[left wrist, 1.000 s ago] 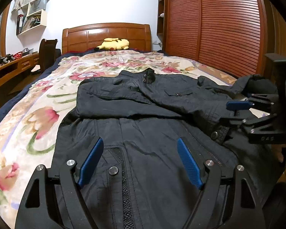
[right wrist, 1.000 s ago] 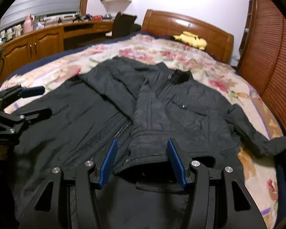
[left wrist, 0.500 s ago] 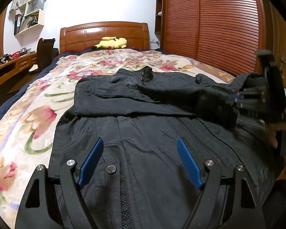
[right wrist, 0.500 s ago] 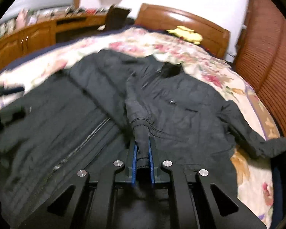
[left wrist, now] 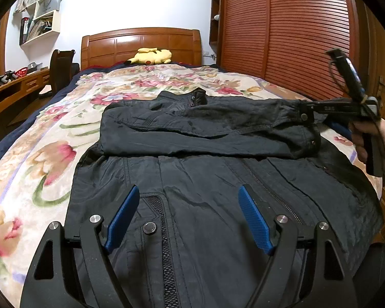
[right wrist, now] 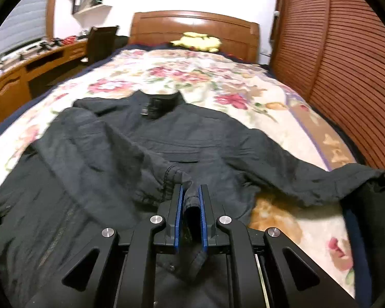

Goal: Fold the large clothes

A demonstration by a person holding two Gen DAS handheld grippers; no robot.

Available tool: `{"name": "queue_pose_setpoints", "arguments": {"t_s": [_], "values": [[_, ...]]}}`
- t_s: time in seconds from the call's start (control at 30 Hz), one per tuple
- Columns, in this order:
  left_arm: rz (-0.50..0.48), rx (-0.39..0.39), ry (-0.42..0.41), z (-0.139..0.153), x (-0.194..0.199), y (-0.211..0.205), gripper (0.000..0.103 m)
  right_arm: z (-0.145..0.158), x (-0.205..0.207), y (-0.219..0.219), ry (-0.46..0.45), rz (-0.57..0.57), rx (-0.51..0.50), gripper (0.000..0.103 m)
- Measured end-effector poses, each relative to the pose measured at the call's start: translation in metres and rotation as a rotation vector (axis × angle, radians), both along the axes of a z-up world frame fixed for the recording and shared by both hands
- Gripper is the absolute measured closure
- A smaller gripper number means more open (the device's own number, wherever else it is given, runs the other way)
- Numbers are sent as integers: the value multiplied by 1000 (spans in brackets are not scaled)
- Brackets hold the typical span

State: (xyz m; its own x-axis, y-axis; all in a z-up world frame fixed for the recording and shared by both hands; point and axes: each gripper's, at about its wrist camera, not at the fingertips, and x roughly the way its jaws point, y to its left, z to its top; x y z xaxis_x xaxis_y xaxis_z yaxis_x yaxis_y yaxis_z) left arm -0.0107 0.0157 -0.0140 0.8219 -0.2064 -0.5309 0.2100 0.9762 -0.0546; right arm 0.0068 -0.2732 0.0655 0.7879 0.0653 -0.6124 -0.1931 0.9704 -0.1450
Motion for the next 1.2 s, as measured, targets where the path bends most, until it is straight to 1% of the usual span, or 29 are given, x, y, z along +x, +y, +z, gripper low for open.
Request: {"name": "queue_pose_setpoints", "arguments": {"t_s": [0.07,0.1,0.13,0.17,0.23,0.3,0.37,0.5,0.6,0.7,0.73,0.9,1.0,1.07,1.1,1.13,1.2], "values": [[0,-1,-1,0,0,0,23,-5,11,4,5,-25,-31,92],[0,-1,-2,1,0,1,23,-8,14,5,5,-36,-48,88],[-1,-2,-1,0,0,1,23,-8,17,10,3,-47,-60,80],[-1,-1,0,0,0,1,23,-7,17,12,-7,-67,-69,75],[-1,1,0,1,0,1,23,-3,16,15,-27,-93,-62,57],[-3,4,0,1,0,0,23,-4,18,19,-45,-101,-43,51],[-3,9,0,1,1,-1,23,-9,14,23,-39,-84,-46,50],[-7,7,-6,5,1,-4,23,-24,13,27,28,-1,-42,51],[-9,-2,-15,9,3,-6,23,-47,21,29,132,31,-24,51],[-12,-16,-25,13,6,-10,23,-74,29,31,232,49,-64,51],[-15,-23,-31,15,6,-10,23,-81,30,31,251,55,-65,51],[-14,-29,-69,23,12,-19,23,-82,22,17,244,49,-4,51],[-17,-52,-91,27,15,-23,23,-74,8,10,219,62,-9,51],[-25,-60,-97,28,17,-26,22,-62,-2,5,201,62,-22,51],[-30,-59,-95,28,19,-29,13,-59,-5,2,193,63,-26,51],[-31,-57,-95,28,20,-30,9,-56,-11,0,182,64,-30,51],[-38,-47,-94,28,20,-33,9,-49,-18,-5,158,59,-34,51]]}}
